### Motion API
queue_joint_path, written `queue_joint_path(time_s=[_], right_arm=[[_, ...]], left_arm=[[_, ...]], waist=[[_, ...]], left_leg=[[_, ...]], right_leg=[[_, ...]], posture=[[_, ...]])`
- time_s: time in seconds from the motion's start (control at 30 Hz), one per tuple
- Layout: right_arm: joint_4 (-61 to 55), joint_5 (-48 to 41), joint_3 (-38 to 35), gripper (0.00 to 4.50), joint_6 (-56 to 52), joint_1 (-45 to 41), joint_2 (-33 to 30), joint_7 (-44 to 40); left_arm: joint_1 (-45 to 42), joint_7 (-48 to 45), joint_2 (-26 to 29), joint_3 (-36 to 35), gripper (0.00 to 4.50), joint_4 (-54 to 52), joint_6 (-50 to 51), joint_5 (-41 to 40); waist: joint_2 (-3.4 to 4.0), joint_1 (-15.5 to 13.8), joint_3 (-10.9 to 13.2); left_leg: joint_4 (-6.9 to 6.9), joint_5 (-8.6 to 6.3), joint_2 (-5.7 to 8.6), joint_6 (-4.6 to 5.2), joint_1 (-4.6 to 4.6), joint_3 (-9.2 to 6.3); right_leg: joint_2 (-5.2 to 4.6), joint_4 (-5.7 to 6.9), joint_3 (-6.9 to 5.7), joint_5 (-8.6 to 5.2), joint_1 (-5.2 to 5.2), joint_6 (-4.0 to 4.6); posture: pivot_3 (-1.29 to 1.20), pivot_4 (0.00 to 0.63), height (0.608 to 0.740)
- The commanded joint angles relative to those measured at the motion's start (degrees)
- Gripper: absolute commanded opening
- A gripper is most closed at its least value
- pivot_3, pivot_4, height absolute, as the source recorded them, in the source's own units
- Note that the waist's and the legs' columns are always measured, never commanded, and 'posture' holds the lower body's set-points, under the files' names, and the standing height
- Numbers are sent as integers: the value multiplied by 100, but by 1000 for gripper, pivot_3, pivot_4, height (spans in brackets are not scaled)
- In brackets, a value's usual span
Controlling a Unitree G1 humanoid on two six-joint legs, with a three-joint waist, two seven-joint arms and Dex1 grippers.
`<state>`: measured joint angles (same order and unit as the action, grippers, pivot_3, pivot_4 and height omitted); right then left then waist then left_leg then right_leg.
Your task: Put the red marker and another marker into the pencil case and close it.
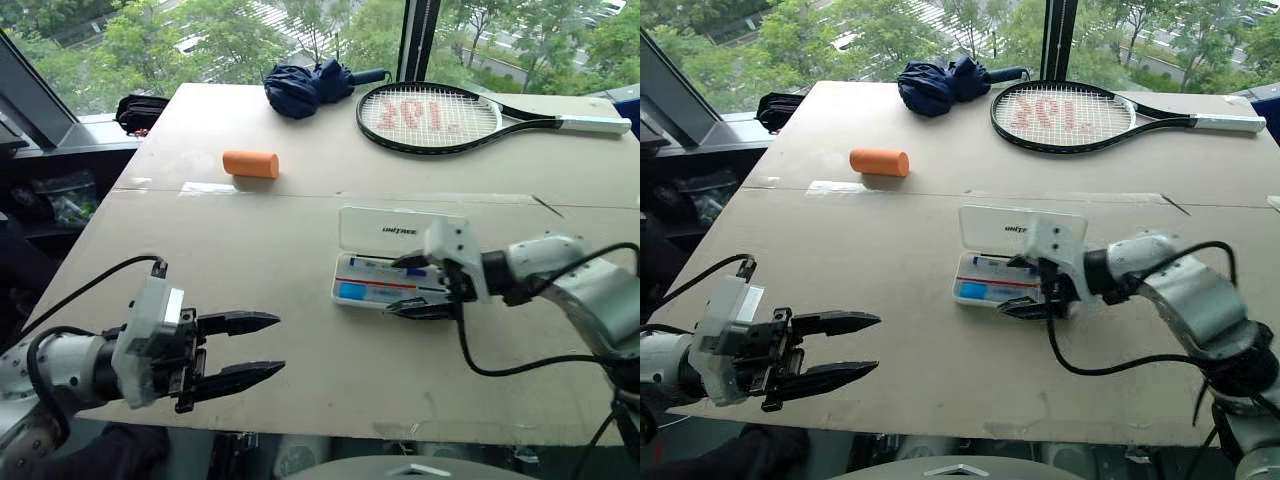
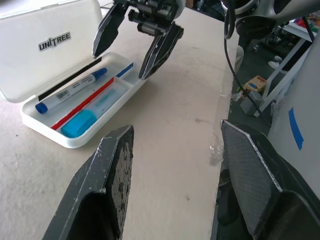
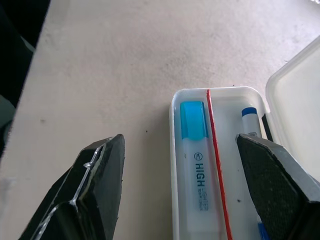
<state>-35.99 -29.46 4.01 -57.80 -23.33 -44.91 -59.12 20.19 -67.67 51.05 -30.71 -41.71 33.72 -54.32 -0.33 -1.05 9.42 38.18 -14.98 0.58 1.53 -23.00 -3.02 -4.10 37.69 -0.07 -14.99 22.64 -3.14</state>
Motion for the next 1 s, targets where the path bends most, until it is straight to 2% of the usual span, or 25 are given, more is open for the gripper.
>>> queue_joint_path(time_s=[0.03, 0.13, 0.33, 0.53, 0.67, 0.77, 0.9, 0.97, 1.0], right_arm=[[-495, -395, -1917, 3538, -902, 985, -483, 306], [-192, 208, -2724, 3538, -1274, 1842, -903, 929], [974, 971, -2479, 3538, -1506, 1623, -552, 2452], [1731, 1130, -2315, 3538, -1306, 1489, -335, 2811], [2236, 1218, -2118, 3538, -963, 1390, -394, 2810], [2511, 1199, -1989, 2780, -784, 1349, -472, 2703], [2603, 1150, -1969, 1198, -590, 1371, -577, 2544], [2471, 1071, -2054, 219, -585, 1450, -667, 2424], [2310, 1007, -2086, 16, -465, 1549, -735, 2268]], left_arm=[[-442, 142, 181, 282, 2780, -55, 143, -316], [-983, 388, 241, 662, 2780, -152, 301, -574], [-1959, 1089, 375, 1133, 2780, -418, 681, -1283], [-2367, 1960, 814, 900, 2780, -983, 828, -2630], [-2194, 2320, 1016, 629, 2780, -1310, 724, -3173], [-1692, 2250, 953, 300, 2780, -1570, 686, -3142], [-1182, 2124, 862, 15, 2780, -1736, 578, -2966], [-922, 2017, 804, -118, 2780, -1802, 533, -2834], [-789, 1959, 771, -178, 2780, -1820, 504, -2737]], waist=[[0, 8, 0], [4, 32, 2], [2, 141, 2], [2, 159, 4], [5, 166, 7], [6, 181, 6], [3, 148, 7], [4, 132, 7], [4, 124, 7]], left_leg=[[0, 0, 6, 0, -2, 1], [0, 0, 6, 1, 3, 17], [0, 1, -9, 2, 19, 49], [0, 0, -12, 4, 16, 51], [1, -2, -11, 8, 18, 59], [0, -3, -15, 8, 31, 82], [2, -3, -15, 10, 32, 89], [3, -3, -13, 10, 31, 90], [3, -4, -13, 10, 31, 92]], right_leg=[[3, 0, -2, 0, 0, 0], [1, 4, -2, -6, 3, 11], [41, 18, 28, -2, 8, 2], [47, 16, 40, 1, 10, -6], [46, 18, 67, 1, 11, -8], [52, 19, 71, 1, 10, -7], [56, 16, 79, 0, 9, -6], [56, 15, 80, 0, 9, -6], [56, 15, 82, 0, 9, -6]], posture=[[0, 150, 730], [0, 150, 730], [0, 150, 730], [0, 150, 730], [0, 150, 730], [0, 150, 730], [0, 150, 730], [0, 150, 730], [0, 150, 730]])
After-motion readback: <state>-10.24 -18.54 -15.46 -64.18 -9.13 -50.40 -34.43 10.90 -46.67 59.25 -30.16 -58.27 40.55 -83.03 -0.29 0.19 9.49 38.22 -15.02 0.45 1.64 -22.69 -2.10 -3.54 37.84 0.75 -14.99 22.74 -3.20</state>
